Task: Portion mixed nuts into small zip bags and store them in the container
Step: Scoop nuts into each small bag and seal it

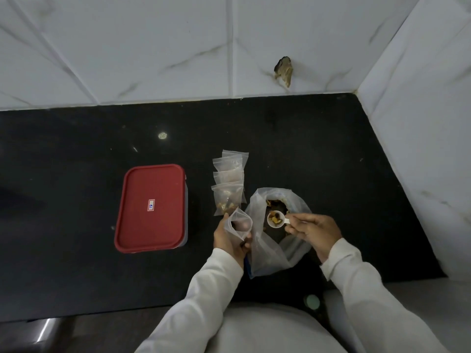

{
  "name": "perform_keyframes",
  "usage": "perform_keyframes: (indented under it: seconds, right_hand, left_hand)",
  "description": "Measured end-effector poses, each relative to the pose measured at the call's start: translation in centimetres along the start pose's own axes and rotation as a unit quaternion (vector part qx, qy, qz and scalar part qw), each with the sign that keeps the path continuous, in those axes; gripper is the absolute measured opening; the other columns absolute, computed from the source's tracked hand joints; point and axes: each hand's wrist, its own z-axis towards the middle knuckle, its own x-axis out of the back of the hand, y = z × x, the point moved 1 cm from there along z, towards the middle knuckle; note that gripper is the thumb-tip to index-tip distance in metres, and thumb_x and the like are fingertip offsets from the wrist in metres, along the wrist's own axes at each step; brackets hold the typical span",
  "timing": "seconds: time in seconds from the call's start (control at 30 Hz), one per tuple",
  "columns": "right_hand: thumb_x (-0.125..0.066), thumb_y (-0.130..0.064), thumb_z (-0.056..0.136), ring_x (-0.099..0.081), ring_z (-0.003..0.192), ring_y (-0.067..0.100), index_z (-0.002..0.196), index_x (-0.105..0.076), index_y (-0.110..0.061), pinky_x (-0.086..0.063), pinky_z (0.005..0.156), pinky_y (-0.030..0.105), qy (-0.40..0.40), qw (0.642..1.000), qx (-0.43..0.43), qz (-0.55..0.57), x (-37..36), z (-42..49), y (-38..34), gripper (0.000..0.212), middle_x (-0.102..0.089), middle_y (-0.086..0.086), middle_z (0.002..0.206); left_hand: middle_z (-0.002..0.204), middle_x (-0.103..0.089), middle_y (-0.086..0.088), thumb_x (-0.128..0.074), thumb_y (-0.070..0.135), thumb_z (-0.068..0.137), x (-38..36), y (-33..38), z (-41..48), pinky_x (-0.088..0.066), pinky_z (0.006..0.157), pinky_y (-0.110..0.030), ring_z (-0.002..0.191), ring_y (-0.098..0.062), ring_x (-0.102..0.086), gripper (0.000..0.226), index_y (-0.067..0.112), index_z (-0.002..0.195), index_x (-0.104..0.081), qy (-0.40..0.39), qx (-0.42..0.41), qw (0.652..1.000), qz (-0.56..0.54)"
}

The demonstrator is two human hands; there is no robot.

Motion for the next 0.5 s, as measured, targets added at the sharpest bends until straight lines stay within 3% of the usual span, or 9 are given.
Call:
perform_keyframes:
  seconds: [0.1, 0.17, 0.2, 0.27, 0.3, 0.33, 0.4, 0.43, 0.5]
  right_hand:
    - [-0.065, -0.003, 0.088, -0.072, 0.087, 0.016, 0.101, -0.073, -0.007, -0.056, 0.076, 0.026, 0.007, 0.999, 0.014, 0.029, 0.7, -1.7, -1.6, 0.016, -0.074, 0.009, 0.098]
    - [-0.066, -0.005, 0.086, -0.073, 0.085, 0.015, 0.097, -0.074, -0.010, -0.055, 0.073, 0.025, 0.003, 0.998, 0.050, 0.040, 0.6, -3.4, -2.9, 0.015, -0.075, 0.007, 0.095]
    - [-0.066, -0.006, 0.086, -0.073, 0.085, 0.015, 0.096, -0.074, -0.011, -0.055, 0.071, 0.024, -0.003, 0.996, 0.075, 0.042, 0.3, -4.3, -3.5, 0.014, -0.075, 0.006, 0.094]
    - [-0.066, -0.009, 0.085, -0.073, 0.084, 0.015, 0.097, -0.074, -0.013, -0.056, 0.068, 0.021, -0.021, 0.991, 0.132, 0.030, -0.6, -6.2, -4.7, 0.015, -0.075, 0.005, 0.092]
    - [-0.066, -0.009, 0.085, -0.073, 0.084, 0.015, 0.098, -0.074, -0.013, -0.057, 0.068, 0.020, -0.034, 0.986, 0.159, 0.020, -1.2, -7.1, -5.1, 0.015, -0.075, 0.004, 0.092]
    - [-0.066, -0.010, 0.086, -0.073, 0.083, 0.015, 0.098, -0.074, -0.014, -0.057, 0.068, 0.020, -0.046, 0.981, 0.189, 0.009, -1.8, -7.7, -5.4, 0.015, -0.076, 0.003, 0.091]
    - [-0.066, -0.011, 0.087, -0.073, 0.082, 0.013, 0.099, -0.074, -0.015, -0.057, 0.070, 0.020, -0.054, 0.967, 0.246, -0.034, -3.0, -8.5, -5.5, 0.015, -0.076, 0.000, 0.089]
    - [-0.066, -0.013, 0.088, -0.073, 0.082, 0.011, 0.101, -0.074, -0.016, -0.057, 0.072, 0.022, -0.051, 0.958, 0.275, -0.066, -3.5, -8.6, -5.4, 0.016, -0.076, -0.002, 0.087]
    - [-0.066, -0.016, 0.089, -0.072, 0.081, 0.006, 0.103, -0.074, -0.017, -0.057, 0.073, 0.020, -0.027, 0.921, 0.356, -0.153, -4.2, -8.2, -4.9, 0.016, -0.076, -0.006, 0.085]
  left_hand:
    - [0.067, -0.057, -0.008, -0.041, 0.044, 0.100, -0.1, 0.4, 0.5, -0.043, 0.037, -0.020, 0.045, -0.018, -0.052, 0.039, 0.012, 0.113, -0.060, -0.005, -0.009, 1.000, 0.004]
    - [0.077, -0.058, -0.007, -0.043, 0.040, 0.101, -0.5, 0.8, 0.6, -0.054, 0.047, -0.022, 0.055, -0.018, -0.055, 0.036, 0.011, 0.113, -0.061, -0.003, -0.032, 0.999, -0.014]
    - [0.082, -0.060, -0.009, -0.042, 0.038, 0.102, -0.7, 0.9, 0.4, -0.059, 0.065, -0.028, 0.059, -0.020, -0.058, 0.037, 0.011, 0.121, -0.059, -0.015, -0.041, 0.999, -0.023]
    - [0.102, -0.066, -0.018, -0.041, 0.037, 0.103, -1.1, 1.1, 0.0, -0.045, 0.102, -0.043, 0.084, -0.033, -0.066, 0.044, 0.009, 0.135, -0.052, -0.020, -0.051, 0.998, -0.018]
    - [0.115, -0.065, -0.022, -0.041, 0.036, 0.103, -1.2, 1.3, -0.2, -0.042, 0.105, -0.046, 0.102, -0.039, -0.064, 0.047, 0.006, 0.138, -0.050, -0.017, -0.054, 0.998, -0.010]
    - [0.119, -0.064, -0.022, -0.042, 0.036, 0.102, -1.4, 1.6, -0.7, -0.049, 0.097, -0.046, 0.106, -0.039, -0.062, 0.047, 0.007, 0.138, -0.050, -0.022, -0.054, 0.998, -0.009]
    - [0.101, -0.066, -0.015, -0.046, 0.039, 0.100, -1.6, 1.8, -1.0, -0.056, 0.059, -0.033, 0.084, -0.031, -0.064, 0.042, 0.014, 0.132, -0.057, -0.026, -0.027, 0.999, -0.040]
    - [0.096, -0.066, -0.013, -0.048, 0.042, 0.098, -1.5, 1.8, -0.9, -0.052, 0.050, -0.027, 0.077, -0.027, -0.062, 0.042, 0.017, 0.130, -0.059, -0.022, -0.015, 0.998, -0.052]
    - [0.100, -0.066, -0.012, -0.050, 0.049, 0.094, -1.3, 1.6, -0.4, -0.051, 0.050, -0.025, 0.075, -0.026, -0.060, 0.048, 0.019, 0.130, -0.060, -0.009, -0.004, 0.998, -0.056]
